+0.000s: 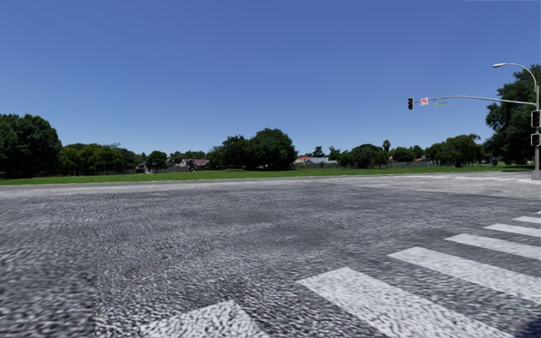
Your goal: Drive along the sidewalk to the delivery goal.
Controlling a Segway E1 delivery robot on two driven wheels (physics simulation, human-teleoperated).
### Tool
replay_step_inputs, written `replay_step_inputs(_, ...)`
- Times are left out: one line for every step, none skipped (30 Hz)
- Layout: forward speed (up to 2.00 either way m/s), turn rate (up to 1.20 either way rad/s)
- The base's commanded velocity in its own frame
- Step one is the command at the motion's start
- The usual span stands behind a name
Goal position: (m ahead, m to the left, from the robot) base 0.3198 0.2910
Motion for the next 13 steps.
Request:
replay_step_inputs(0.0, 0.0)
replay_step_inputs(0.0, 0.0)
replay_step_inputs(0.0, 0.0)
replay_step_inputs(0.0, 0.0)
replay_step_inputs(0.0, 0.0)
replay_step_inputs(0.0, 0.0)
replay_step_inputs(0.0, 0.0)
replay_step_inputs(0.0, 0.0)
replay_step_inputs(0.0, 0.0)
replay_step_inputs(0.0, 0.0)
replay_step_inputs(0.0, 0.0)
replay_step_inputs(0.0, 0.0)
replay_step_inputs(0.0, 0.0)
